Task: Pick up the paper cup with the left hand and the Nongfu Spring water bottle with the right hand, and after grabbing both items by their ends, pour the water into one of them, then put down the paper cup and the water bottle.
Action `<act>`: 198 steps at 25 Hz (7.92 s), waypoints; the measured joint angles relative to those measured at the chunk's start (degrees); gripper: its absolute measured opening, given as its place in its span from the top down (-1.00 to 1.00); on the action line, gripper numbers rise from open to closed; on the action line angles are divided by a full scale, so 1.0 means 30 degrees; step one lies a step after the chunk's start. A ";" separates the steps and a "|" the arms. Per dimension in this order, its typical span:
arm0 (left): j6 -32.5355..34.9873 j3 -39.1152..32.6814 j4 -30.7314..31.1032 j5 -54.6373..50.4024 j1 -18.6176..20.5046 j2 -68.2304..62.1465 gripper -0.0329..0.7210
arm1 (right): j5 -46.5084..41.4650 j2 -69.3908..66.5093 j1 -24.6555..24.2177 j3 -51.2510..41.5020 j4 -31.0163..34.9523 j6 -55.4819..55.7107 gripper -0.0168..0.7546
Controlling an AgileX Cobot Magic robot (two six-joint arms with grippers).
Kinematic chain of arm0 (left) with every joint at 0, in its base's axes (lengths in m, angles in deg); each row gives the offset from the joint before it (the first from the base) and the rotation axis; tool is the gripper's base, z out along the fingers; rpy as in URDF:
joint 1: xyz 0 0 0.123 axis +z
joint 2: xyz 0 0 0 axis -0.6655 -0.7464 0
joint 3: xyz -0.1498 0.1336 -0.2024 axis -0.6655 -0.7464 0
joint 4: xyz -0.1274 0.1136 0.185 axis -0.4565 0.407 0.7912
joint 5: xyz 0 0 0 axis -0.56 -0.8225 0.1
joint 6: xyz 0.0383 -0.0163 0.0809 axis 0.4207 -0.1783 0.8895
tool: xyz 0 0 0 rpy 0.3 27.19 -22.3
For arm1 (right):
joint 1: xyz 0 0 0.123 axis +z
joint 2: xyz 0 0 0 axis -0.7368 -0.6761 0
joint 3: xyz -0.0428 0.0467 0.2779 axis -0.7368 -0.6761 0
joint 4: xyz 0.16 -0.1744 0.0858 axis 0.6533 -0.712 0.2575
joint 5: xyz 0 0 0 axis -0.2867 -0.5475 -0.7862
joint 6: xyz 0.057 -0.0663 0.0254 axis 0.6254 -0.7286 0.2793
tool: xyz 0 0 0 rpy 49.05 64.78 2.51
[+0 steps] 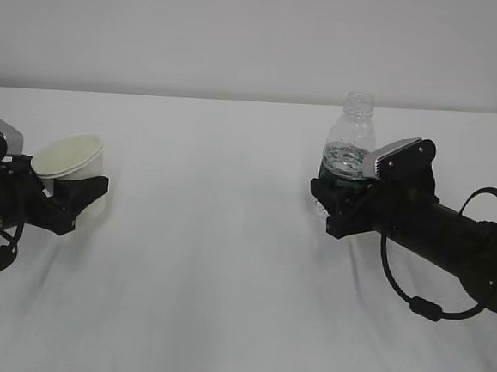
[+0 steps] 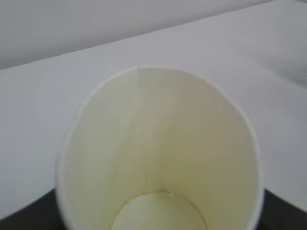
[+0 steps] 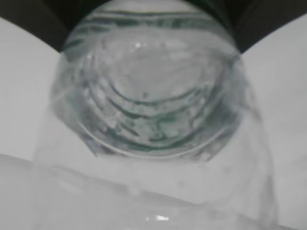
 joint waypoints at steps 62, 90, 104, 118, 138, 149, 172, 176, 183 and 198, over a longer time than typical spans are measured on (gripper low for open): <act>-0.2581 0.0609 0.6315 0.0000 -0.8001 0.1126 -0.29 | -0.1794 0.3064 0.1722 -0.0342 -0.7375 0.2206 -0.22; -0.2549 0.0686 0.5875 0.0000 -0.9147 0.1126 -0.29 | -0.1794 0.3511 0.1762 -0.0304 -0.7644 0.0970 -0.22; -0.2549 0.0686 0.5794 0.0000 -0.9386 0.1126 -0.29 | -0.1723 0.3511 0.1762 -0.0280 -0.7565 -0.2168 -0.22; -0.2549 0.1449 0.5794 0.0000 -0.9386 0.1126 -0.29 | -0.1606 0.3511 0.1762 -0.0280 -0.6393 -0.6009 -0.22; -0.2549 0.1449 0.5753 -0.0924 -0.9386 0.1126 -0.27 | -0.0454 0.3511 0.1762 -0.0280 -0.4686 -1.0275 -0.22; -0.2549 0.1449 0.5511 -0.1005 -0.9386 0.1126 -0.27 | -0.0338 0.3511 0.1762 -0.0280 -0.3969 -1.2149 -0.22; -0.2549 0.1449 0.5434 -0.0707 -0.9386 0.1126 -0.27 | -0.0290 0.3511 0.1762 -0.0280 -0.3083 -1.6597 -0.22; -0.2549 0.1449 0.5369 -0.0707 -0.9386 0.1126 -0.27 | -0.0097 0.3511 0.1762 -0.0280 -0.3083 -1.7342 -0.22; -0.2549 0.1449 0.5369 -0.0707 -0.9386 0.1126 -0.27 | 0.0619 0.3511 0.1762 -0.0280 -0.2957 -1.8227 -0.22; -0.2549 0.1449 0.5284 -0.0707 -0.9386 0.1126 -0.27 | 0.0853 0.3511 0.1762 -0.0280 -0.2413 -2.0515 -0.22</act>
